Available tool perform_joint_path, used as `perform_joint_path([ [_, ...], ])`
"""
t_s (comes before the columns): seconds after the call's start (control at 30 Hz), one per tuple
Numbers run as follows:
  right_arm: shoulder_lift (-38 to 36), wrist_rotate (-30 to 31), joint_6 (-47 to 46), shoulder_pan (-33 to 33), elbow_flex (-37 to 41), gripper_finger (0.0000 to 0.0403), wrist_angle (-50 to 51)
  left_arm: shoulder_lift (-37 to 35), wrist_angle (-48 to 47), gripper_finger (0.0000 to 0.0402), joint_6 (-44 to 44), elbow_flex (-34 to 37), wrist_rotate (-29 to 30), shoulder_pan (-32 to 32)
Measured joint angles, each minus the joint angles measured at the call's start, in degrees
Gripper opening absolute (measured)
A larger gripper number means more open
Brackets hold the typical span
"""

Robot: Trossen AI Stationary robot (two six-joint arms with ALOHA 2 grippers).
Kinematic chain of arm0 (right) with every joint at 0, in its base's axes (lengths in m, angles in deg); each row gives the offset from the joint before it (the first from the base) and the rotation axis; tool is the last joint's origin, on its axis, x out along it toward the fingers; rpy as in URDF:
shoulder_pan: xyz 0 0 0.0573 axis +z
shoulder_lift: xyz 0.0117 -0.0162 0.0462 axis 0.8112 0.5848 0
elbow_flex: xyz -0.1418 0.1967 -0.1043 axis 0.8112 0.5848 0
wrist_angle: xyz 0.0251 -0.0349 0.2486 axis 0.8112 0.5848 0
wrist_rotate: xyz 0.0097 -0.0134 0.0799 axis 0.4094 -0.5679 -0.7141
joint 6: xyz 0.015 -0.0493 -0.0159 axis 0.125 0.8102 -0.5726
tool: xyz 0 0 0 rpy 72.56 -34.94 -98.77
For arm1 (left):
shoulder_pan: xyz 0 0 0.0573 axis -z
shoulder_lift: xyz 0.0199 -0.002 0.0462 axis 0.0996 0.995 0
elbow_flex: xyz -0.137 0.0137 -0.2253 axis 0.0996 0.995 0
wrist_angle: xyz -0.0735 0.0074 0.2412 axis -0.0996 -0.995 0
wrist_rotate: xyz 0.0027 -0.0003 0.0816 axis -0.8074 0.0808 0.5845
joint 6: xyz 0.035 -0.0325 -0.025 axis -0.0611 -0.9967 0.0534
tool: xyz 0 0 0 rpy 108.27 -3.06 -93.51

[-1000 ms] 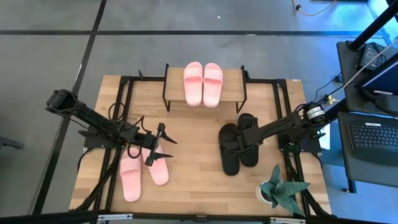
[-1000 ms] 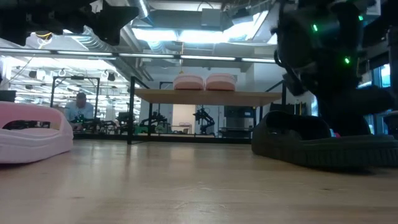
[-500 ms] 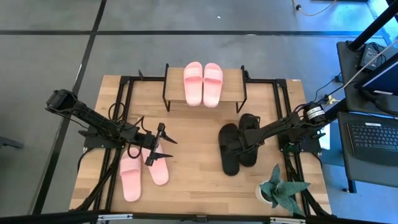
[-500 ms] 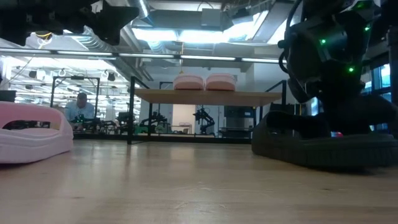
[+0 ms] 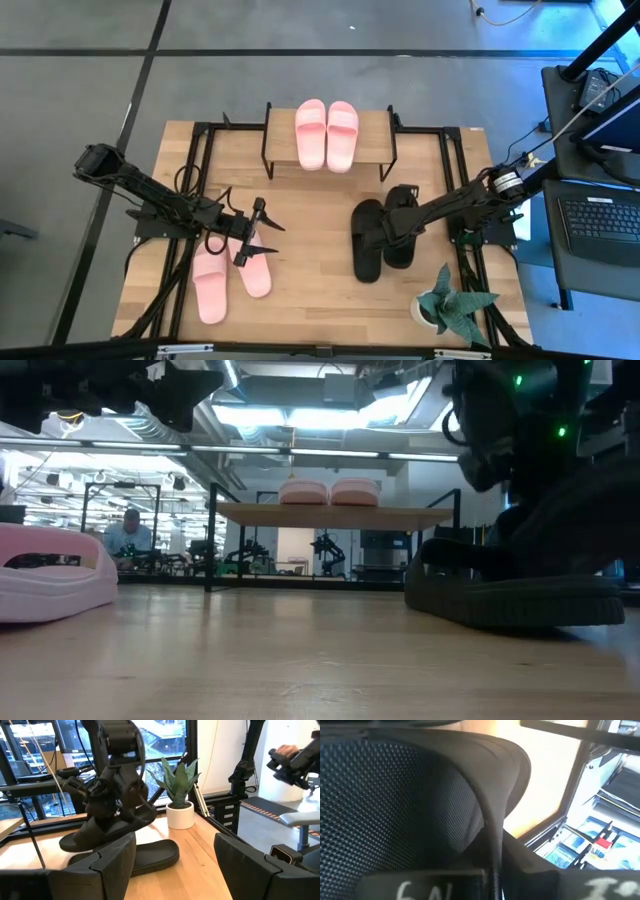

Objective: Pick and place slides into the shelf
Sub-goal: Put the black slipper slide under the shelf

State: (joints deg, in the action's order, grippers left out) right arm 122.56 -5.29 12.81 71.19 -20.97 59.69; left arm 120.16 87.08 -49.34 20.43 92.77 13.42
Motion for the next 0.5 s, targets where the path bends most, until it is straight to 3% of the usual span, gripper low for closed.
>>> perform_joint_path([
  [0.2,0.00,0.69,-5.25,3.32,-6.92,0.0018,8.44,0.00,0.00,0.0261,-0.02,0.00,0.02,0.00],
  [0.5,-0.48,3.57,-4.73,6.77,-20.03,0.0018,8.20,0.00,0.00,0.0261,-0.02,0.00,0.02,0.02],
])
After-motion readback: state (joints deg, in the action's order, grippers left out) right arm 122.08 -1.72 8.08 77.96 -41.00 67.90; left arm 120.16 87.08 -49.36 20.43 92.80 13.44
